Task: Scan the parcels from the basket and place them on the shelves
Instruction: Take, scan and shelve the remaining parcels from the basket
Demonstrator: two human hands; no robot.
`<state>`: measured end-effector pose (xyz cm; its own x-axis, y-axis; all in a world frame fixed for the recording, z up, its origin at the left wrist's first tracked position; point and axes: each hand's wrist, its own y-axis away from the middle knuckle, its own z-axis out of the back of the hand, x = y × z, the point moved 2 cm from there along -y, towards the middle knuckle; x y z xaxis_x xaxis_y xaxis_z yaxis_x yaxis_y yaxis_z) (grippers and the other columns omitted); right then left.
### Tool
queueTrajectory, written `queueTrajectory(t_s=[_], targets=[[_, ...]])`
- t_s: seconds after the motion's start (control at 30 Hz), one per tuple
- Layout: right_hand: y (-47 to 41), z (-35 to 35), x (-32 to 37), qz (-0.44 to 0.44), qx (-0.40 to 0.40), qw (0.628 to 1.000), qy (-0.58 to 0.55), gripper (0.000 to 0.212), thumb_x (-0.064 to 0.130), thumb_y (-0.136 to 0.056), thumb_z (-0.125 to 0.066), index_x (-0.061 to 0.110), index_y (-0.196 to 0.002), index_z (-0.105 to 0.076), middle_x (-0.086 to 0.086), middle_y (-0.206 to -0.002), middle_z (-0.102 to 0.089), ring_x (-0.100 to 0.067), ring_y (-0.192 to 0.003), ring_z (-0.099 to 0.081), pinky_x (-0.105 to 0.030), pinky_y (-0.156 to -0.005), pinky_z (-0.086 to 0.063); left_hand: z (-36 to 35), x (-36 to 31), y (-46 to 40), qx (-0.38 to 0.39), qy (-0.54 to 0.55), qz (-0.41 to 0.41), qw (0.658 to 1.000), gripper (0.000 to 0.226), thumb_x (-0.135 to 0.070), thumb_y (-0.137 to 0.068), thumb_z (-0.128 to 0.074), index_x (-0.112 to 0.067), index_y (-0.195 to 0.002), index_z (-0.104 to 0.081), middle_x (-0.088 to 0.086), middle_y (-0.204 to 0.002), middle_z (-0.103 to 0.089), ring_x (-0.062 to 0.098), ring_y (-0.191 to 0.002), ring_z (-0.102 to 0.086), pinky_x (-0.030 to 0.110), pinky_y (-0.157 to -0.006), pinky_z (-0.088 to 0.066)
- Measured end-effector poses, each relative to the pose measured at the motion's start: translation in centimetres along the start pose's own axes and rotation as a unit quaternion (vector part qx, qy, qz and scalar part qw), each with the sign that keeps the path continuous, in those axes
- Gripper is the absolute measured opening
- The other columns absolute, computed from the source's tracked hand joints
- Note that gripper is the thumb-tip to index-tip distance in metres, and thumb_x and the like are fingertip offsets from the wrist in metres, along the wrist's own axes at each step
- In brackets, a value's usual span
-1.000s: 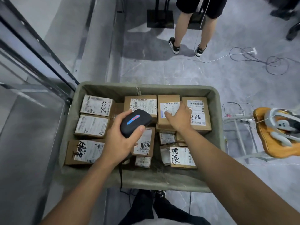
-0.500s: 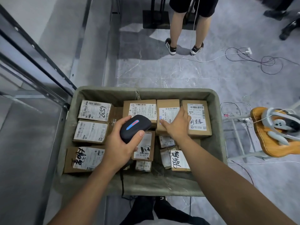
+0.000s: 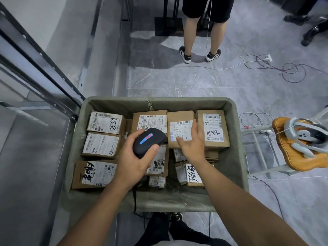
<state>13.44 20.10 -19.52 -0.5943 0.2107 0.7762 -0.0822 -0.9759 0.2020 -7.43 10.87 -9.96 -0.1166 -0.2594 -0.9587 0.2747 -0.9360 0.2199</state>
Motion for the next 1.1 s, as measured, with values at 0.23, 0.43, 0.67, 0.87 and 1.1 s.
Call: queueTrajectory(t_s=[0.23, 0.43, 0.67, 0.87, 1.1], targets=[[0.6, 1.3, 0.8, -0.006, 0.019, 0.999, -0.029, 0.087, 0.01, -0.093, -0.071, 0.026, -0.162, -0.02, 0.002, -0.157, -0.043, -0.012, -0.138, -0.042, -0.011, -0.108, -0.026, -0.1, -0.6, 0.9, -0.001, 0.006, -0.001, 1.0, 0.065, -0.058, -0.07, -0.077, -0.042, -0.129, -0.056, 0.0, -0.11, -0.072, 0.018, -0.059, -0.066, 0.035, -0.058, -0.059], [1.0, 2.9, 1.3, -0.027, 0.029, 0.999, -0.008, 0.086, 0.021, -0.092, -0.075, 0.033, -0.16, -0.024, 0.001, -0.143, -0.057, -0.023, -0.135, -0.05, -0.031, -0.114, -0.038, 0.2, -0.8, 1.5, -0.009, 0.018, -0.012, 1.0, 0.062, -0.046, -0.075, -0.079, -0.035, -0.132, -0.056, 0.007, -0.107, -0.072, 0.015, -0.056, -0.065, 0.026, -0.052, -0.054], [2.4, 6.7, 3.7, 0.032, 0.069, 0.997, -0.007, 0.076, 0.022, -0.09, -0.077, 0.041, -0.153, -0.038, 0.019, -0.127, -0.067, -0.001, -0.117, -0.06, -0.018, -0.099, -0.049, 1.1, 0.1, 2.0, -0.034, 0.012, -0.024, 0.999, 0.061, -0.066, -0.069, -0.078, -0.055, -0.125, -0.055, 0.008, -0.105, -0.072, 0.027, -0.078, -0.066, 0.056, -0.079, -0.06], [4.0, 7.7, 7.2, 0.108, 0.133, 0.984, -0.045, 0.07, 0.021, -0.088, -0.078, 0.049, -0.143, -0.047, 0.027, -0.115, -0.069, 0.013, -0.106, -0.06, -0.002, -0.081, -0.045, 1.7, -1.6, 5.4, -0.089, 0.009, -0.041, 0.995, 0.063, -0.056, -0.07, -0.081, -0.045, -0.128, -0.058, -0.011, -0.112, -0.073, 0.02, -0.073, -0.07, 0.04, -0.075, -0.061], [7.5, 5.3, 9.8, 0.196, 0.274, 0.938, -0.08, 0.07, 0.017, -0.087, -0.079, 0.045, -0.144, -0.05, 0.027, -0.118, -0.069, 0.012, -0.108, -0.062, -0.006, -0.081, -0.047, 3.7, -2.6, 13.4, -0.233, -0.023, -0.034, 0.971, 0.064, -0.056, -0.071, -0.08, -0.038, -0.129, -0.06, -0.014, -0.115, -0.072, 0.009, -0.073, -0.068, 0.028, -0.072, -0.055]])
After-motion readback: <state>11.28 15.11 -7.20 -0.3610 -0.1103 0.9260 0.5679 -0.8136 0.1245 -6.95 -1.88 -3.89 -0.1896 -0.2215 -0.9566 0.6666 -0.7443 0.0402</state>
